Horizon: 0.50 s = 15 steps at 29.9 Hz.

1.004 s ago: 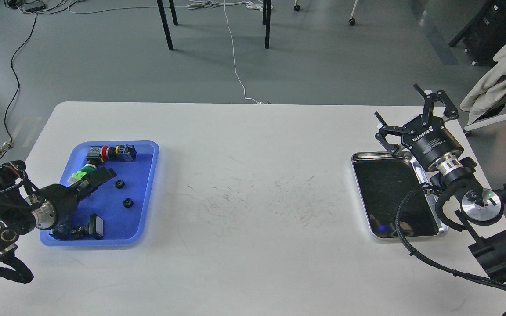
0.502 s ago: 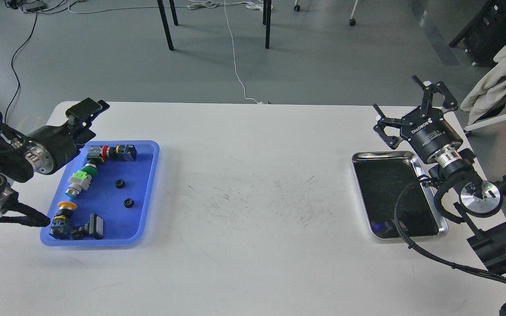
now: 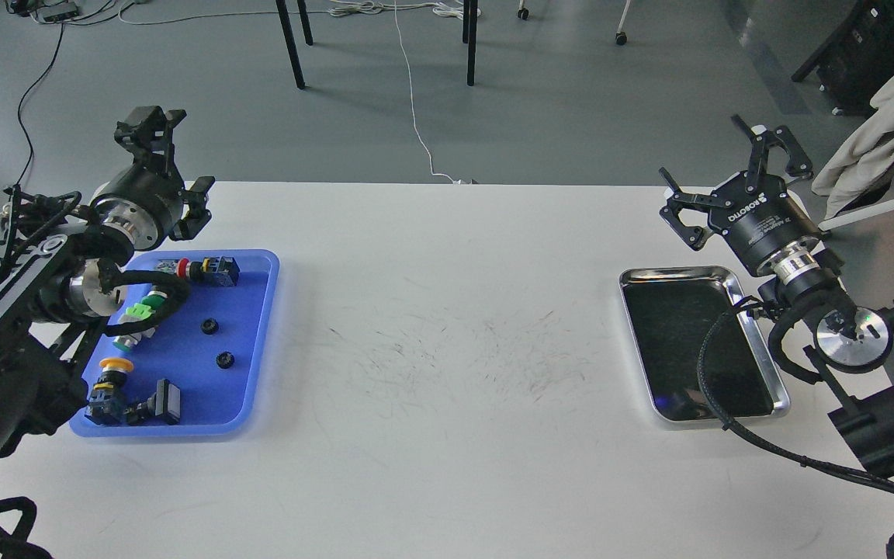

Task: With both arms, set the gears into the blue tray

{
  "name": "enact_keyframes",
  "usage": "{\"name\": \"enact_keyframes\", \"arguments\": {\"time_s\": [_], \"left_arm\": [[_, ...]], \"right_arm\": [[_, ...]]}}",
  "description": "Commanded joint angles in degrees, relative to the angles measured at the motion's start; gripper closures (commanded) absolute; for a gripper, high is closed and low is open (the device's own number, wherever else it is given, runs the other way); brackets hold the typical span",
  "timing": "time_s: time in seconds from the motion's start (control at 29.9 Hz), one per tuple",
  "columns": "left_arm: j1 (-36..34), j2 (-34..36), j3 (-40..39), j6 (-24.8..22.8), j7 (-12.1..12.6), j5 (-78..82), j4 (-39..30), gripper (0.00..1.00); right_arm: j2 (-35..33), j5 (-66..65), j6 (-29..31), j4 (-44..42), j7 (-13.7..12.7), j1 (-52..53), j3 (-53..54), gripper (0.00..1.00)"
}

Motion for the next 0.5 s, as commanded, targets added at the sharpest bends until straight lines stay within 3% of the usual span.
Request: {"name": "enact_keyframes", "arguments": {"time_s": [0.0, 0.17, 0.47], "left_arm": [[0.36, -2.86, -2.13, -1.90, -0.40, -1.19, 0.50, 0.02], [1.68, -2.86, -1.87, -4.71, -2.15, -4.08, 3.05, 0.02], [1.86, -2.42, -1.34, -4.89, -3.21, -9.01, 2.79, 0.02]], "right_arm": [[0.35, -0.02, -0.96, -0.33, 0.02, 0.06, 0.76, 0.01], [-0.09, -0.02, -3.07, -0.33, 0.02, -0.03, 0.15, 0.01], [-0.18, -0.10, -4.74, -0.42, -0.07, 0.23, -1.61, 0.01]]}}
